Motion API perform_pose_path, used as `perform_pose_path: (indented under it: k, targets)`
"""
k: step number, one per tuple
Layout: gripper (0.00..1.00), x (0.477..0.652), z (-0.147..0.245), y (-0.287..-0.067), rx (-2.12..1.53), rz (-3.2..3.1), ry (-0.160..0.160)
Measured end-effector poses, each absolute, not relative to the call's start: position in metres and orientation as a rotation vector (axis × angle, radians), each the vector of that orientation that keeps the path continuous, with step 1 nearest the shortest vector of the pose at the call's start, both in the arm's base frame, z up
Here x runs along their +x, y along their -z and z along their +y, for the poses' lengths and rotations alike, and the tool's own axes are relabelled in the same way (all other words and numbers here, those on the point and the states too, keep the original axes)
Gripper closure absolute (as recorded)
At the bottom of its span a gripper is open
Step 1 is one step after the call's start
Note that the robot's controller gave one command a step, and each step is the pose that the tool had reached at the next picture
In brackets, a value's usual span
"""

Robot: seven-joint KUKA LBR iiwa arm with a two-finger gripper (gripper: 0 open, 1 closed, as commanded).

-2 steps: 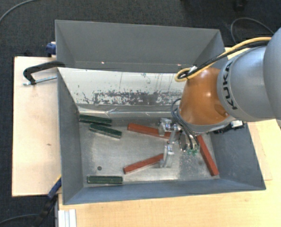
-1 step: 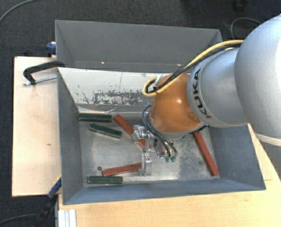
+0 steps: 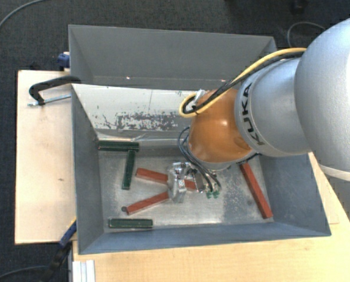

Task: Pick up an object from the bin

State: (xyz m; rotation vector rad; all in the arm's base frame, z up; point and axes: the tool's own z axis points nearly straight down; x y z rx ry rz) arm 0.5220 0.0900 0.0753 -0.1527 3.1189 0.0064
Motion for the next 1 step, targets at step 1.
perform_pose_path:
  k: [1]
  targets:
    - [0.0, 0.5181, 0.0892, -0.0717, -0.153, 3.132, -0.003]
